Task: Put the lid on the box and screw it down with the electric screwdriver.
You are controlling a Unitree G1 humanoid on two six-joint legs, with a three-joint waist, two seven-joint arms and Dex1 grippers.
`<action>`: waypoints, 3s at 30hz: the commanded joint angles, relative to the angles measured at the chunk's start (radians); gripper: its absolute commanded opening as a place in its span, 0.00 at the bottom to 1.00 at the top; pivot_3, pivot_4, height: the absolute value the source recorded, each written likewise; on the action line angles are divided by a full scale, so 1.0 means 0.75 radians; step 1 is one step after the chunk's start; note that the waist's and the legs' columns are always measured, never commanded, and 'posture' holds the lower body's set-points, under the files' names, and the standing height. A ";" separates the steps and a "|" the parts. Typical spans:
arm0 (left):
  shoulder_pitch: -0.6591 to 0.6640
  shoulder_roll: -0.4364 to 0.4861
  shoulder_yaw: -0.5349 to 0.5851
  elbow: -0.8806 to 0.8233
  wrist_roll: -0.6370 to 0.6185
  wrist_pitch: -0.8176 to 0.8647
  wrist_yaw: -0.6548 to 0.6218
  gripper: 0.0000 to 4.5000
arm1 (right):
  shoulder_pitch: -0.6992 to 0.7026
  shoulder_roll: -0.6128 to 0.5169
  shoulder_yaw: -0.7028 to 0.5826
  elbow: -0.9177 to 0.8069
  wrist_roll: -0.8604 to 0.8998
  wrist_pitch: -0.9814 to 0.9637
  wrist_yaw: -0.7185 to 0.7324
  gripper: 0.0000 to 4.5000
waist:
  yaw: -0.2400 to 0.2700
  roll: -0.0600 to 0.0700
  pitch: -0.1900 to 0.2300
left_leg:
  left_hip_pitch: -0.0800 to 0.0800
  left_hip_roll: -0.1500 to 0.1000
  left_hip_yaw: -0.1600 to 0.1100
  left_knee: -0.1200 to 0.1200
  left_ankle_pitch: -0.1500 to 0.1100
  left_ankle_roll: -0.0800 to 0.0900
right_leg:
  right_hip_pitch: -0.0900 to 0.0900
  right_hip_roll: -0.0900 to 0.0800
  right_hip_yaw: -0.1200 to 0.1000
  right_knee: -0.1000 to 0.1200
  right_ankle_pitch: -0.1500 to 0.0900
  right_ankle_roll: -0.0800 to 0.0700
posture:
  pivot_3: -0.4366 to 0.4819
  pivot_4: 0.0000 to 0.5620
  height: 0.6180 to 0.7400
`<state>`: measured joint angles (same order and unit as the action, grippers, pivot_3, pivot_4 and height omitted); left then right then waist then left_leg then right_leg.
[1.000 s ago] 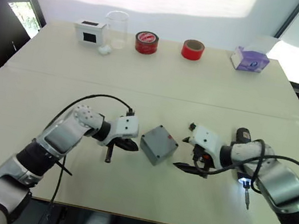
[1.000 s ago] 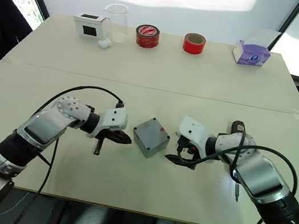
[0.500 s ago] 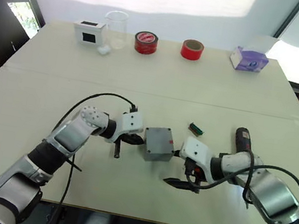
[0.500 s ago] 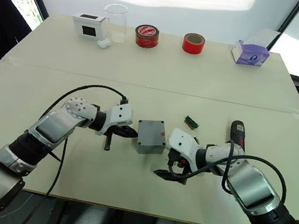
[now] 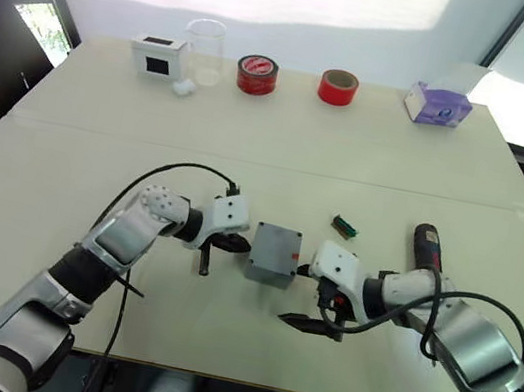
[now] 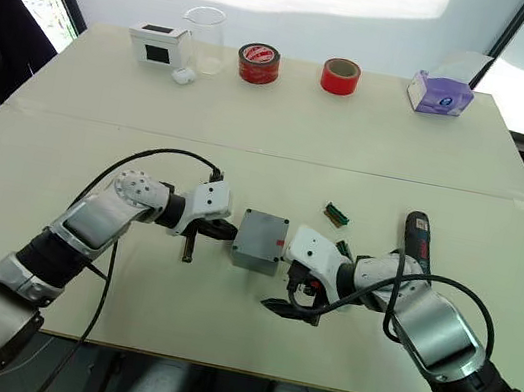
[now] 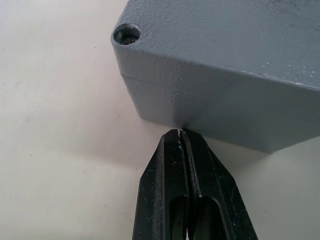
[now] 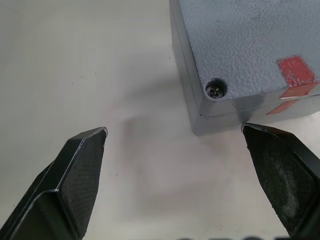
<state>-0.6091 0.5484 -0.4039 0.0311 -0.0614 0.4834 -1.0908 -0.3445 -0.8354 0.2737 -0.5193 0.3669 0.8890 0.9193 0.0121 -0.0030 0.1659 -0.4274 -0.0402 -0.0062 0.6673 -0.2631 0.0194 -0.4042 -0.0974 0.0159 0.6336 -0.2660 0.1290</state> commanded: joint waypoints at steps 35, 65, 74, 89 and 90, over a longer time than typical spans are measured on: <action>-0.103 0.083 0.330 -0.293 -0.497 0.370 0.004 0.00 | -0.307 0.359 -0.301 1.003 -0.201 -0.548 -0.237 0.24 | -0.011 -0.001 -0.001 | 0.001 0.000 0.001 -0.001 0.006 -0.010 | -0.001 0.001 0.001 0.002 0.000 0.000 | 0.48 0.27 1.00; -0.104 0.080 0.291 -0.273 -0.478 0.325 0.037 0.00 | -0.301 0.375 -0.299 1.006 -0.250 -0.571 -0.234 0.01 | -0.011 -0.001 -0.001 | 0.001 0.000 0.001 -0.001 0.006 -0.010 | -0.001 0.001 0.001 0.002 0.000 0.000 | 0.48 0.27 1.00; -0.099 0.075 0.292 -0.274 -0.483 0.328 0.046 0.00 | -0.325 0.373 -0.377 0.950 -0.174 -0.564 -0.212 0.01 | -0.011 -0.001 -0.001 | 0.001 0.000 0.001 -0.001 0.006 -0.010 | -0.001 0.001 0.001 0.002 0.000 0.000 | 0.48 0.27 1.00; -0.087 0.110 0.309 -0.296 -0.518 0.361 0.005 0.00 | -0.252 0.327 -0.462 0.514 0.040 -0.287 -0.179 0.01 | -0.009 0.000 0.000 | 0.001 0.000 0.000 -0.001 0.004 -0.007 | -0.001 0.001 0.001 0.002 0.000 0.000 | 0.48 0.27 1.00; -0.072 0.135 0.305 -0.310 -0.521 0.367 -0.017 0.00 | -0.202 0.325 -0.435 0.413 0.053 -0.259 -0.181 0.01 | -0.009 0.000 0.000 | 0.001 0.000 0.001 -0.001 0.004 -0.006 | -0.001 0.001 0.001 0.002 0.000 0.000 | 0.48 0.27 1.00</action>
<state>-0.6735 0.6146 -0.1921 -0.1612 -0.4280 0.7572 -1.0741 -0.5424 -0.5739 -0.0551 -0.0664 0.3649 0.6554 0.7757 0.0057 -0.0034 0.1656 -0.4270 -0.0400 -0.0059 0.6663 -0.2603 0.0149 -0.4051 -0.0966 0.0165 0.6351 -0.2660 0.1290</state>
